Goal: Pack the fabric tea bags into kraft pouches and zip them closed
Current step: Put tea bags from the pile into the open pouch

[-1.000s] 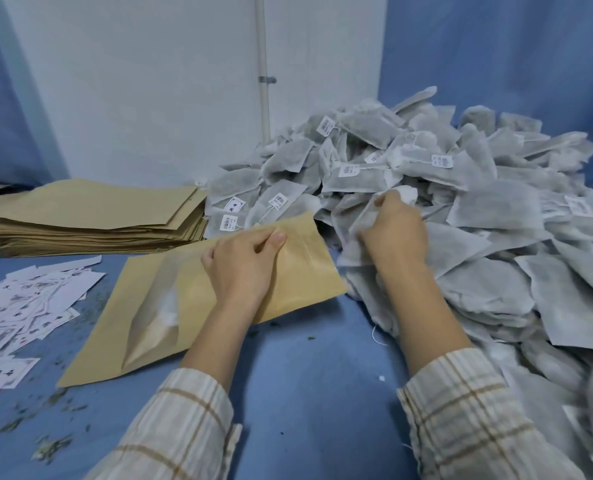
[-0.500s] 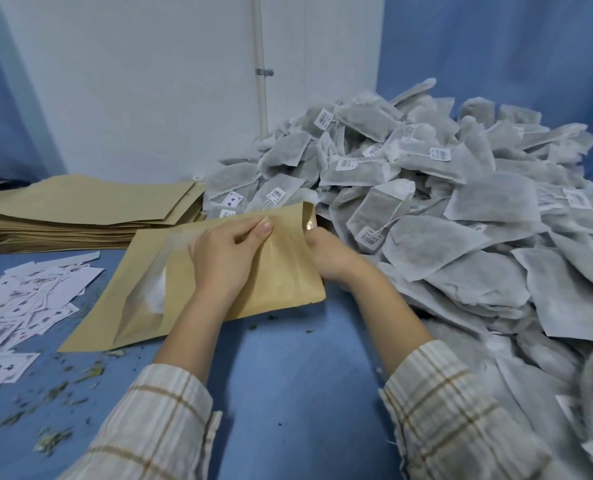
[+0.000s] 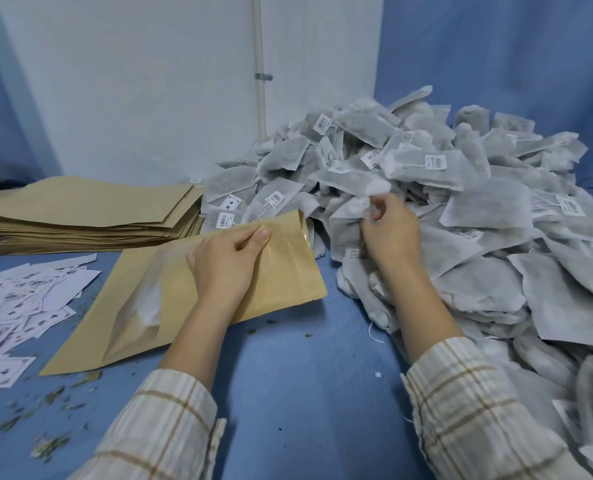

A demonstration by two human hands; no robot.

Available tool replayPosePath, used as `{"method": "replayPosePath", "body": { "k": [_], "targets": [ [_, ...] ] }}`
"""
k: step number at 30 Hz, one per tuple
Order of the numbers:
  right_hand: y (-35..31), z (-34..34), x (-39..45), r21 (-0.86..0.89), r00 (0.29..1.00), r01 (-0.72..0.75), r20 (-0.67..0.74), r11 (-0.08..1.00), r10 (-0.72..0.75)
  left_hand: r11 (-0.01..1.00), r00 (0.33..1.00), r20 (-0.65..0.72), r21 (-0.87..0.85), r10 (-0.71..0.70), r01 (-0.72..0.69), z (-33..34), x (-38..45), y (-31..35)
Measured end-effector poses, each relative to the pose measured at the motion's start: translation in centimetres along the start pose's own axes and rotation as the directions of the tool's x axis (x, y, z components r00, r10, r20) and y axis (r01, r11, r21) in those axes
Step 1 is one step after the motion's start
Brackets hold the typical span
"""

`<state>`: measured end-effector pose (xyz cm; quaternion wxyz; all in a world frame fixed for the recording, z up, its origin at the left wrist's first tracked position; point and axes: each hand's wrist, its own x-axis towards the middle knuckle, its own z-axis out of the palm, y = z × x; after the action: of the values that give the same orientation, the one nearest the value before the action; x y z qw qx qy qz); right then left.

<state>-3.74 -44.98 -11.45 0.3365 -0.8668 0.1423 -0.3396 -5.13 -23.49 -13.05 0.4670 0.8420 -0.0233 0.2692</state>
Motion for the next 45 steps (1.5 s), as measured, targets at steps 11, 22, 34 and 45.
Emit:
{"method": "replayPosePath", "body": {
  "k": [11, 22, 34, 45],
  "targets": [
    [-2.2, 0.5, -1.5, 0.631, 0.943, -0.331, 0.242, 0.702, 0.227, 0.999, 0.998, -0.051, 0.029, -0.04, 0.041, -0.6, 0.4, -0.6],
    [-5.1, 3.1, -4.0, 0.449, 0.972, -0.166, 0.222, 0.878, 0.07, 0.997, 0.991, -0.131, -0.065, 0.028, -0.037, -1.2, 0.4, 0.1],
    [-4.4, 3.0, -3.8, 0.357, 0.946, -0.026, 0.311, 0.934, -0.092, 0.999, 0.994, -0.111, -0.022, 0.025, -0.028, -1.3, 0.4, -0.5],
    [-1.4, 4.3, -3.6, 0.178, 0.996, -0.037, 0.092, 0.983, 0.02, 0.998, 0.983, -0.179, 0.058, 0.036, -0.026, -1.4, 0.4, -0.9]
  ]
}}
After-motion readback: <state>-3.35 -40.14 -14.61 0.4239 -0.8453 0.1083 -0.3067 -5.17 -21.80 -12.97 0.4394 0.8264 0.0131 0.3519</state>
